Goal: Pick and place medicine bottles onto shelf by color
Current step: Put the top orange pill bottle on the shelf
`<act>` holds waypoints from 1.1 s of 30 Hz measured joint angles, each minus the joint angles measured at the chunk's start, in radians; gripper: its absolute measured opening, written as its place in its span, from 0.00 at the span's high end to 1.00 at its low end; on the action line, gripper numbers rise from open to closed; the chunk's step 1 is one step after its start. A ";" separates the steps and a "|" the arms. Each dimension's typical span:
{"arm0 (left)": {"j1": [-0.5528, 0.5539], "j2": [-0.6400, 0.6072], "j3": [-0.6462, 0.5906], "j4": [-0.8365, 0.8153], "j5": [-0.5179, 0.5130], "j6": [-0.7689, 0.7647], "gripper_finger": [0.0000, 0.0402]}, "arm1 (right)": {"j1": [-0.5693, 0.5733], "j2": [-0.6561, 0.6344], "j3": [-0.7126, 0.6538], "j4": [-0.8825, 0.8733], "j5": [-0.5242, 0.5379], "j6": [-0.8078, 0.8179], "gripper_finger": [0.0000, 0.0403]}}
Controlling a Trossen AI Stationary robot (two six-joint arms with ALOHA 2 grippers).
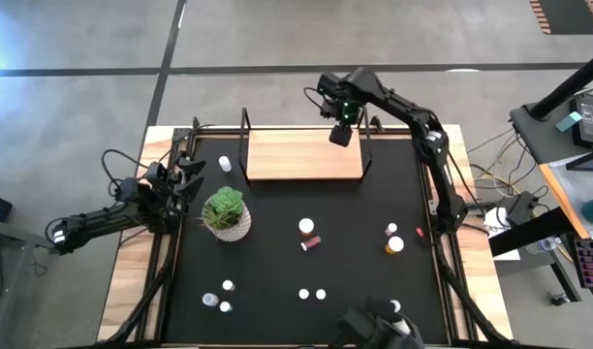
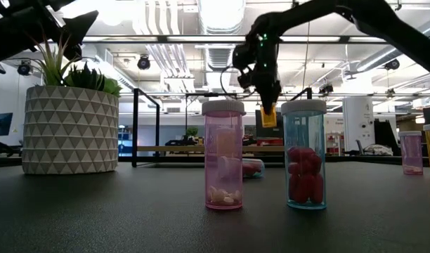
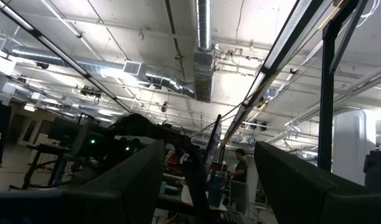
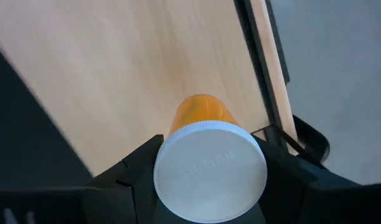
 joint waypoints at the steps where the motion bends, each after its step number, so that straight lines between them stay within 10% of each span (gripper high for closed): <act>1: 0.000 0.000 0.000 0.000 0.000 0.000 0.42 | -0.004 0.008 0.000 0.001 -0.010 -0.007 0.50; 33: 0.000 0.000 0.000 0.000 0.000 0.000 0.42 | -0.041 0.111 0.000 0.101 -0.051 -0.025 0.50</act>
